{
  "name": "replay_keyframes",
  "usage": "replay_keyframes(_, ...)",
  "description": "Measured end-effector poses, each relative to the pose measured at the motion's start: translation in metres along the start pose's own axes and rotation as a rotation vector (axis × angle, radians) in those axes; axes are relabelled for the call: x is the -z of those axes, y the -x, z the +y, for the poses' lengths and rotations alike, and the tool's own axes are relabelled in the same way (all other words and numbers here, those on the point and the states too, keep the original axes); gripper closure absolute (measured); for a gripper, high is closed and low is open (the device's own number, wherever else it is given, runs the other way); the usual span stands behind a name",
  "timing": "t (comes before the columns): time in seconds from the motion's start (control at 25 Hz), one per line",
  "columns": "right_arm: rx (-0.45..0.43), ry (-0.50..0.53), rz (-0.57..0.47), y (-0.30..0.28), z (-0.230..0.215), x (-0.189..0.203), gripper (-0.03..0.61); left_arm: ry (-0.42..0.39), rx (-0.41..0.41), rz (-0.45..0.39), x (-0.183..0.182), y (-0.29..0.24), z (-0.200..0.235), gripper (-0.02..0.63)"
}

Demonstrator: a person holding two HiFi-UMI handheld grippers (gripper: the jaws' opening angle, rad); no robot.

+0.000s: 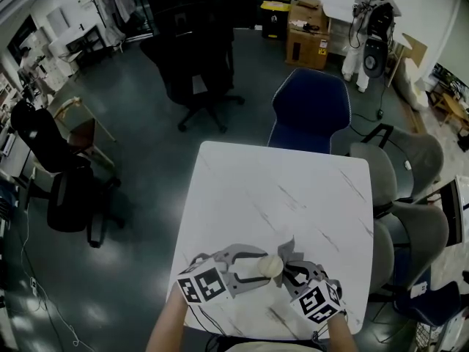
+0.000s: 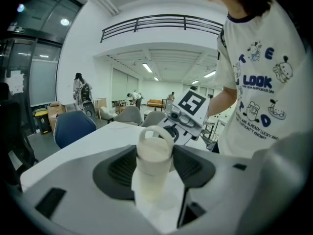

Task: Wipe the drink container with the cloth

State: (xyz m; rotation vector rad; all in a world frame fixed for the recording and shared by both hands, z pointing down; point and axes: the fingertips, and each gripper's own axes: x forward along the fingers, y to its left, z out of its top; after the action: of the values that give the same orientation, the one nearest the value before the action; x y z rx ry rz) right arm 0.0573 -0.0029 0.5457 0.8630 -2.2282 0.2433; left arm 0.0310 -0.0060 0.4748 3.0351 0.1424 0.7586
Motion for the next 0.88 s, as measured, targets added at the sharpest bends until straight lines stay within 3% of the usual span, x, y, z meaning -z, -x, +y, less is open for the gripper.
replay_keyframes(0.44, -0.044, -0.032, 0.060, -0.033, 0.006, 0.033, 0.534, -0.006, 0.000, -0.006, 0.000, 0.001, -0.002, 0.374)
replay_keyframes(0.88, -0.033, -0.050, 0.107, -0.055, 0.011, 0.054, 0.534, 0.064, -0.067, -0.052, 0.002, 0.002, 0.001, 0.374)
